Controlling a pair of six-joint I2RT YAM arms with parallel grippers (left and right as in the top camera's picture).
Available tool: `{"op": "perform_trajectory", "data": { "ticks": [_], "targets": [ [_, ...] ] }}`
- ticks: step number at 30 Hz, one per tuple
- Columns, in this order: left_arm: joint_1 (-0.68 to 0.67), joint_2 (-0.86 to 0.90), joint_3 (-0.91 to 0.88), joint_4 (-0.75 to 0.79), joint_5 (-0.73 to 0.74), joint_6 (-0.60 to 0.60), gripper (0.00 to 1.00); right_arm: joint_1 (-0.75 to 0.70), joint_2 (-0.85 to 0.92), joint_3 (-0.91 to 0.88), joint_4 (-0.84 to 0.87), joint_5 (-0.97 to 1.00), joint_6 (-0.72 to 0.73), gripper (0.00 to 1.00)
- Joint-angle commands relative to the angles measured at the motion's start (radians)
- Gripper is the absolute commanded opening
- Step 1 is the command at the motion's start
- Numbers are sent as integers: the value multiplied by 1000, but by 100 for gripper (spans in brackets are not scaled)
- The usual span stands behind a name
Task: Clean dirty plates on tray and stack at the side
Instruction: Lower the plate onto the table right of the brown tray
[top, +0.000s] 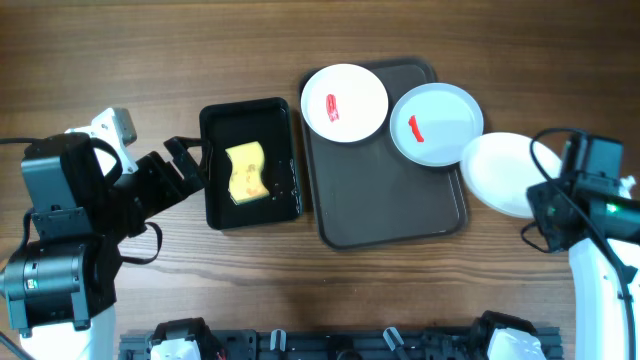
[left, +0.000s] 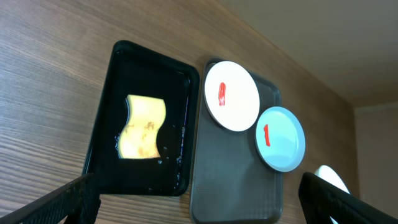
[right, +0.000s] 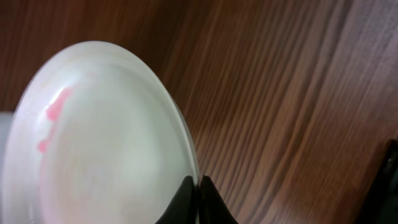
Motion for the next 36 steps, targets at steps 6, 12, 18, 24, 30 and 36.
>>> {"op": "perform_trajectory", "data": {
  "ticks": [6, 12, 18, 24, 30, 36],
  "targets": [
    [5, 3, 17, 3, -3, 16, 100, -226, 24, -80, 203, -85, -120, 4],
    [5, 3, 17, 3, -2, 16, 100, -325, 172, -81, 239, -79, -129, 4],
    [5, 3, 17, 3, -3, 16, 100, -351, 323, -81, 294, -121, -167, 4],
    [5, 3, 17, 3, -3, 16, 100, -351, 334, -81, 348, -210, -288, 28],
    [5, 3, 17, 3, -2, 16, 100, -349, 214, -81, 311, -286, -345, 34],
    [5, 3, 17, 3, -3, 16, 100, -315, -43, -81, 221, -458, -433, 39]
  ]
}}
